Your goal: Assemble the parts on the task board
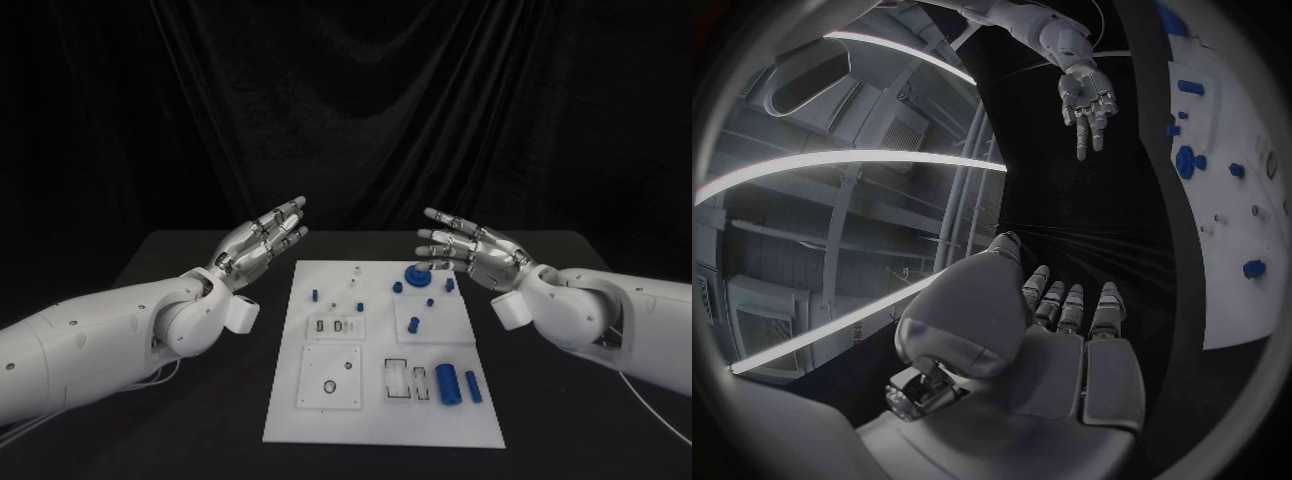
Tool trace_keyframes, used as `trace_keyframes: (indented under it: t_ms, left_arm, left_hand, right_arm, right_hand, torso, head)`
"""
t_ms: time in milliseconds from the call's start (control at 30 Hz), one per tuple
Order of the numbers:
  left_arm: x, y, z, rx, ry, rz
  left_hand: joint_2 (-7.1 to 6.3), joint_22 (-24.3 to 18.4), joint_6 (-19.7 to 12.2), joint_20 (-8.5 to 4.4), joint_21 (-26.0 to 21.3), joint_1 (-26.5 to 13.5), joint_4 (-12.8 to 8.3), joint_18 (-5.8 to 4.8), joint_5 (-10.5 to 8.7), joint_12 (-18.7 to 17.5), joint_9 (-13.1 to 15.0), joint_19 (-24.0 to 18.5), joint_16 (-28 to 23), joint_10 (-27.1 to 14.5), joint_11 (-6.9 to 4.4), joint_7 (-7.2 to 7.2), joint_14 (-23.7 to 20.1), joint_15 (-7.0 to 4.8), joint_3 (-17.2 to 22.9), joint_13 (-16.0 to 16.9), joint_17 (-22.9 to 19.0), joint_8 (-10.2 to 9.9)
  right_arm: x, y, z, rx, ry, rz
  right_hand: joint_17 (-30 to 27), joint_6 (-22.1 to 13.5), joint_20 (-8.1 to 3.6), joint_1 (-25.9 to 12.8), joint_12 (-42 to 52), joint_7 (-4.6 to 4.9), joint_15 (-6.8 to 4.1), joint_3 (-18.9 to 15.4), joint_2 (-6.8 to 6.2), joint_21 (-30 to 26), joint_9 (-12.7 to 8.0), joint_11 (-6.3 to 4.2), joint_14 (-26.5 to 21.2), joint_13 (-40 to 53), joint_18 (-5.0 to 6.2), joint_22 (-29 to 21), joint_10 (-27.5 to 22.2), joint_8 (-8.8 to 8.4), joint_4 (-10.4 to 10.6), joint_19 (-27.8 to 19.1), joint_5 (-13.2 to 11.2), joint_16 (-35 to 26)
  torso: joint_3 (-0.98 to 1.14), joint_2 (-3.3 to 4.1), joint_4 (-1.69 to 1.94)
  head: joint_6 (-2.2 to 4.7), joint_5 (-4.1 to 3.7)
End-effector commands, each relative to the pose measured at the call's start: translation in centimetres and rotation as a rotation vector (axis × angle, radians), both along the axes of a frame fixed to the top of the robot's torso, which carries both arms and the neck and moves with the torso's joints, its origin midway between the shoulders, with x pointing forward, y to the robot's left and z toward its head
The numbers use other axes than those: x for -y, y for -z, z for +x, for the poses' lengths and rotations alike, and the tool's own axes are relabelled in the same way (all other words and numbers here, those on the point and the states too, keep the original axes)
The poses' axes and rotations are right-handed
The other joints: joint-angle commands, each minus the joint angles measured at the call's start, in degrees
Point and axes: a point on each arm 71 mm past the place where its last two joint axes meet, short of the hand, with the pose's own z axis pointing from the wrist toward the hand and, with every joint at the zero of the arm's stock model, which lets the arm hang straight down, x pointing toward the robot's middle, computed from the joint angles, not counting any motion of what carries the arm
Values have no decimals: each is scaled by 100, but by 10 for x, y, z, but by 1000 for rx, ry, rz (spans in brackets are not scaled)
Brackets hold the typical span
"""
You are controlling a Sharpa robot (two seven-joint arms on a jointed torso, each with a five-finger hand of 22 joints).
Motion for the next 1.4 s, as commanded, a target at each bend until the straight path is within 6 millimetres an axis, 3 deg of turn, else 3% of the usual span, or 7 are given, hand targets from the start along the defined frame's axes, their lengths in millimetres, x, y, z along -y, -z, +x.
trace_keyframes:
  t_ms: [33, 167, 500, 633, 767, 867, 1400]
  left_arm:
    - [-3, -9, -5, 153, 11, -14]
    - [-13, -9, -7, 157, -17, -14]
    - [-21, -11, -12, 150, -33, -16]
    - [-23, -11, -13, 150, -36, -16]
    - [-25, -12, -14, 150, -37, -18]
    - [-26, -12, -15, 149, -37, -19]
    - [-25, -15, -22, 140, -24, -28]
  left_hand:
    - [-6, -4, 28, 5, 0, 72, -1, 52, 27, 27, 6, -15, -20, 7, 37, 18, -1, 39, 55, 5, -9, 32]
    - [-16, -3, 54, 25, 1, 91, 4, 53, 38, 25, 9, -14, -20, 2, 36, -2, -1, 43, 54, 3, -9, 37]
    - [-19, 2, 108, 65, 8, 132, 9, 57, 79, 28, 15, -7, -20, 13, 5, 34, -1, 52, 54, 4, -9, 47]
    - [-18, -1, 111, 87, 4, 160, 3, 56, 92, 19, 15, -11, -20, -16, -7, 33, -1, 53, 60, -7, -9, 47]
    - [-18, -1, 118, 99, 4, 179, 1, 56, 103, 18, 15, -11, -20, -21, -24, 39, -1, 53, 65, -10, -9, 48]
    - [-15, -2, 117, 105, 2, 194, 1, 56, 119, 16, 14, -13, -20, -26, -36, 45, -1, 52, 70, -12, -9, 46]
    - [-11, -2, 163, 138, 3, 340, -37, 61, 228, 17, 17, -12, -20, -26, -33, 147, -1, 61, 141, -17, -9, 50]
  right_arm:
    - [-1, -3, 0, -2, -28, -91]
    - [-1, -13, 3, 14, -12, -173]
    - [-9, -48, 22, 188, -45, -629]
    - [-17, -63, 26, 421, -56, -932]
    - [-23, -72, 25, 628, -74, -1173]
    - [-27, -75, 24, 756, -93, -1328]
    - [-40, -82, 18, 1112, -91, -1702]
  right_hand:
    - [13, 169, -116, 109, 235, -7, -101, 40, -16, 211, 35, -26, 274, 61, 99, 107, 367, 91, -126, 165, 105, 70]
    - [51, 1265, -216, 210, 462, 371, -151, 124, -51, 561, 231, 13, 739, 90, 53, 325, 945, 609, -318, 160, 83, 170]
    - [779, 2018, -451, 85, 186, 878, -508, 507, -181, 2975, 201, -92, 2105, -161, 114, 1918, 2225, 561, -488, 557, -703, 1907]
    - [1471, 2298, -476, -145, 140, 1017, -590, 681, -241, 4839, 170, -168, 2546, -196, -275, 4490, 2697, 493, -285, 2068, -893, 3341]
    - [3026, 2465, -497, -337, -26, 823, -591, 706, -464, 5794, 152, -238, 3391, -259, -565, 6242, 2935, 348, -86, 3134, -1348, 4622]
    - [3591, 2587, -562, -467, -417, 666, -683, 780, -667, 6024, 143, -216, 3648, -307, -662, 6731, 2869, 222, 64, 3424, -773, 4968]
    - [3921, 3033, -637, -895, -1077, 549, -765, 1440, -1418, 6123, 263, -274, 3796, -216, -704, 7009, 3136, -115, 513, 3545, -773, 5131]
  torso:
    - [-8, 14, 9]
    - [-7, 45, 42]
    - [-43, 194, 145]
    - [-53, 272, 193]
    - [-58, 325, 217]
    - [-70, 429, 287]
    - [-126, 724, 416]
  head:
    - [-317, 101]
    - [-513, 105]
    - [-832, 50]
    - [-905, 18]
    - [-953, -18]
    - [-906, -113]
    - [-796, -485]
